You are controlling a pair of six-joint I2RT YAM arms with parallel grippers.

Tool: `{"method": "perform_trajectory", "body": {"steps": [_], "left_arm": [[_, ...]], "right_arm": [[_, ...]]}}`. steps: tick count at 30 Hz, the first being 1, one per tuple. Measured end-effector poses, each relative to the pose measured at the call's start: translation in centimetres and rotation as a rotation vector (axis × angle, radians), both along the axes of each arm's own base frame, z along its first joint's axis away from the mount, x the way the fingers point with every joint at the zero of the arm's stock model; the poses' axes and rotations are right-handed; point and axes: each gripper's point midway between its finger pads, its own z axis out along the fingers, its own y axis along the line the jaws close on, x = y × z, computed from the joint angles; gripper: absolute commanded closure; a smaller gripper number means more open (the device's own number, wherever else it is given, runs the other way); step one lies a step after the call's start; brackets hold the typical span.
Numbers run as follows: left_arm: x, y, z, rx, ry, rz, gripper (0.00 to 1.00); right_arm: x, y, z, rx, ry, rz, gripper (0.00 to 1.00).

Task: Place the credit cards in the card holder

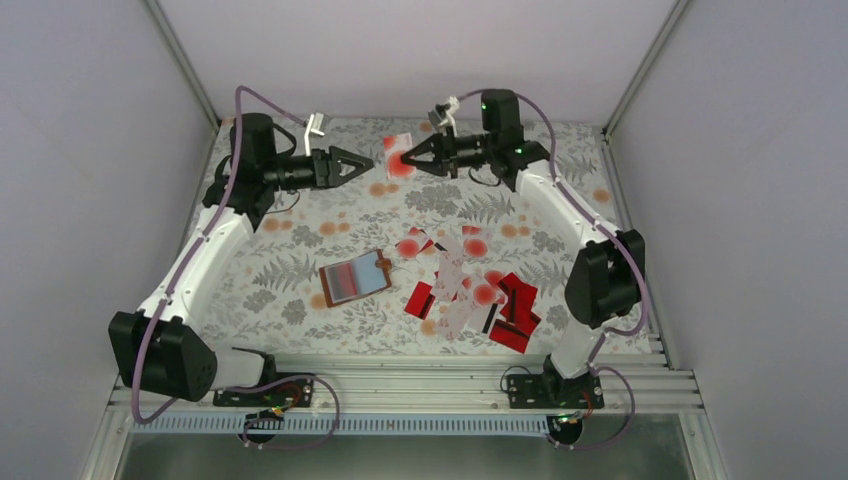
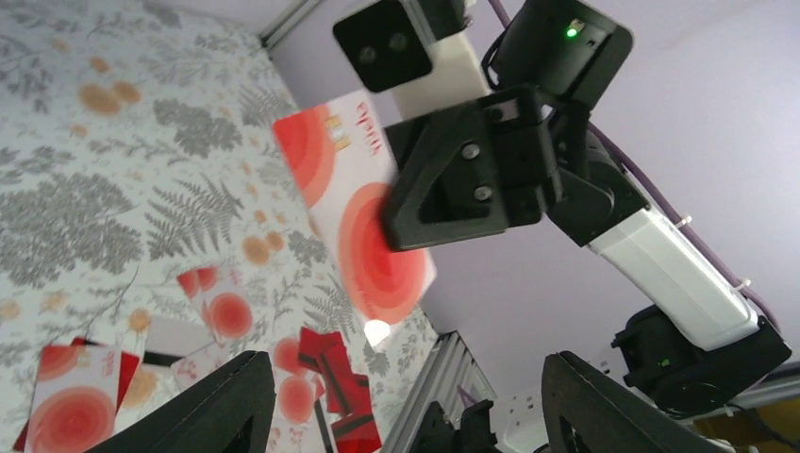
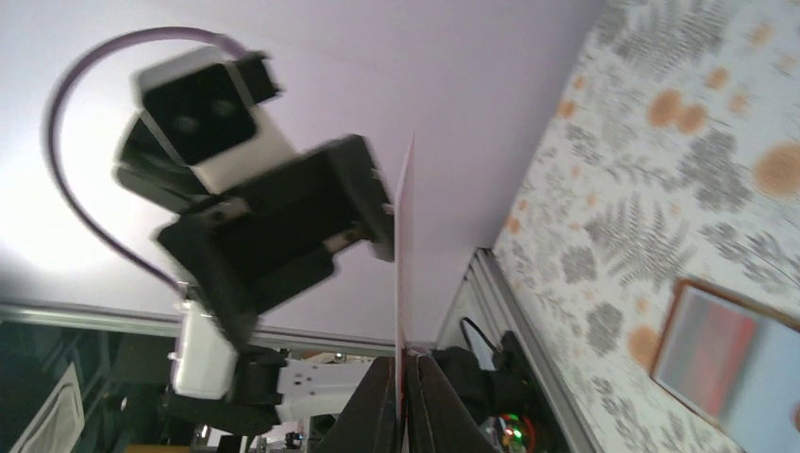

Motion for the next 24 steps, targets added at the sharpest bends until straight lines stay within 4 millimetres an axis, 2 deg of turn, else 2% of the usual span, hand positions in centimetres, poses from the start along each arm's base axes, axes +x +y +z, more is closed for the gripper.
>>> {"method": "perform_trajectory", "body": {"steps": [5,9,16,24], "left_arm": [[0.0,-0.2,1.5,-0.068,-0.011,-0.009,0.34],[0.1,-0.3,1.9,-0.117,0.005,-0.002,0.41],[0.0,-0.3,3.4,-0.197,-0.003,0.007,0.55],[-0.5,-0.1,5.4,-0.246,-0.039,0.018,0.66]], "right_arm": [[-1.0,1.8,5.6,0.063,-0.093,0.047,0.96],[-1.6,3.1,8.0,0.094,-0.123,0.079,0.96],[-1.4,4.4,8.3,0.099,-0.096,0.108,0.96],[-1.6,4.5,7.5,0.087,-0.057,0.124,0.96]]}}
